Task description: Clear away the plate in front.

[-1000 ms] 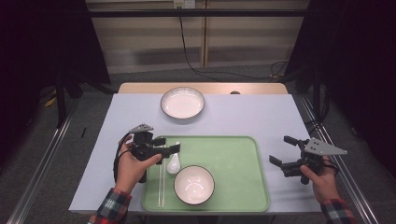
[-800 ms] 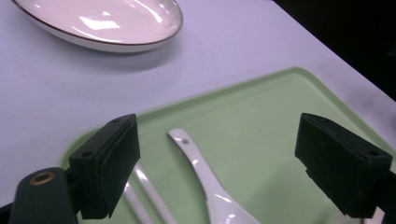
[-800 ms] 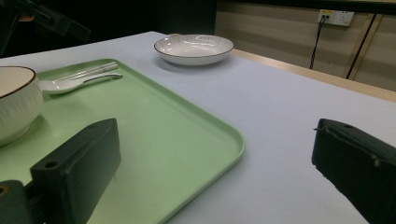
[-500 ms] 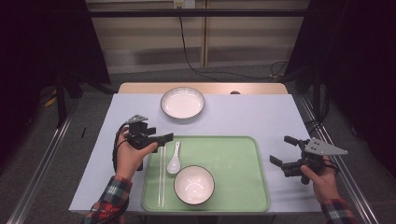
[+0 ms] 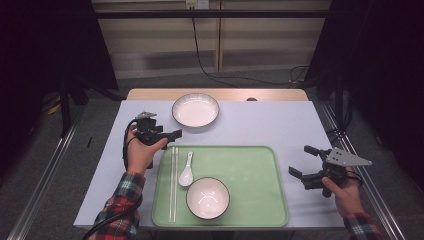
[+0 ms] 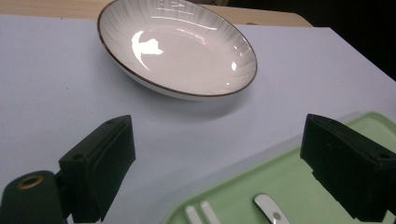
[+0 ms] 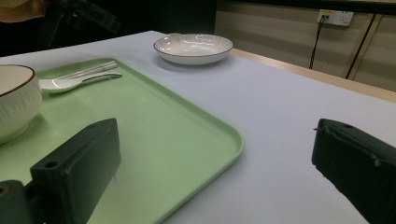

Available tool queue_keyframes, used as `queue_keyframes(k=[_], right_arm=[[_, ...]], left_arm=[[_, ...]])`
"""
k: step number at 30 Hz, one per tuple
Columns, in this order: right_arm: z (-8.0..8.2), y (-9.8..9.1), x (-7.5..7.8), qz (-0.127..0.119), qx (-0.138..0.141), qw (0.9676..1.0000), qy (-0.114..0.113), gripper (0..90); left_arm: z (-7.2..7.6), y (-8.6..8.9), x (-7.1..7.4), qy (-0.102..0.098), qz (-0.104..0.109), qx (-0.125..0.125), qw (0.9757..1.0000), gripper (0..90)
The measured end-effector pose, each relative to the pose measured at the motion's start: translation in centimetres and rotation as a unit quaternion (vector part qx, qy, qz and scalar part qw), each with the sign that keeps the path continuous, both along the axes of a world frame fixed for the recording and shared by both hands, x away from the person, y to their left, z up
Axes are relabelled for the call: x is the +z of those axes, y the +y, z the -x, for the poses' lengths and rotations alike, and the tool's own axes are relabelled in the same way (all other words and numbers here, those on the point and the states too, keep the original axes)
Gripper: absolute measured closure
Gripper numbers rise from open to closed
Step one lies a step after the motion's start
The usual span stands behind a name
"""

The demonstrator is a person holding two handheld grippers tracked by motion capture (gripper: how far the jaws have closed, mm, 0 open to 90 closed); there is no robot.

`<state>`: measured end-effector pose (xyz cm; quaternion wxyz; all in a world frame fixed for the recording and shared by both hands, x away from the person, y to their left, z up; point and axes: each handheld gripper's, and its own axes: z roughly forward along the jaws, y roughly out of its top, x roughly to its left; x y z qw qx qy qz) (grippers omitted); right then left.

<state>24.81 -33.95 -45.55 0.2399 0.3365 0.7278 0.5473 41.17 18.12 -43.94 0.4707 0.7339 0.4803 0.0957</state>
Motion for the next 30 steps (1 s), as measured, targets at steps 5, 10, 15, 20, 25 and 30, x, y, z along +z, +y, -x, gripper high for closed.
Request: queue_keyframes(k=[5,10,15,20,25,30], right_arm=[[0.0,0.0,0.0,0.0,0.001,1.0,-0.001,0.6],[0.0,0.0,0.0,0.0,0.0,1.0,-0.001,0.6],[0.0,0.0,0.0,0.0,0.0,1.0,0.0,0.6],[0.0,0.0,0.0,0.001,0.0,1.0,0.0,0.6],[0.0,0.0,0.0,0.003,0.003,1.0,-0.001,0.6],[0.1,0.0,-0.1,0.004,0.002,1.0,-0.001,0.6]], left_arm=[[-1.6,-0.1,-0.4,0.006,0.002,0.016,0.9999,9.5],[-3.1,-0.2,-0.8,0.018,-0.003,0.023,0.9996,9.2],[-4.7,-0.5,-1.1,0.023,-0.002,0.041,0.9989,9.4],[-6.0,-1.2,-1.3,0.029,0.0,0.047,0.9985,9.4],[-7.4,-1.5,-1.6,0.033,-0.003,0.057,0.9978,10.4],[-9.0,-1.6,-2.4,0.044,0.0,0.077,0.996,14.9]])
